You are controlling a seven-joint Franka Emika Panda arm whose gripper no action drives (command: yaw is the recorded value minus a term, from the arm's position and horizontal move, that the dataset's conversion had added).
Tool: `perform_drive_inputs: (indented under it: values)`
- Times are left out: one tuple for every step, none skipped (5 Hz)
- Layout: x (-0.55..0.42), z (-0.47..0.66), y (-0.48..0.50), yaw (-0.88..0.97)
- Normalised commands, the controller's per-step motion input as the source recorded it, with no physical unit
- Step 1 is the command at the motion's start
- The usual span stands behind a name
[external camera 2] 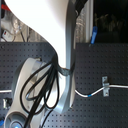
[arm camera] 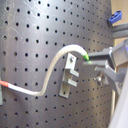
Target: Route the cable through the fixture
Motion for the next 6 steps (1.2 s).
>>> perform_drive_inputs:
  values:
    - [0.0,0.02,0.0,0.0]
    - [0.0,0.01,0.0,0.0]
    - [-0.014,0.35,0.007,0.0]
    - [-0.187,0.35,0.116,0.01]
    - [-0.276,0.38,0.159,-0.12]
    - [-0.274,0.45,0.114,-0.39]
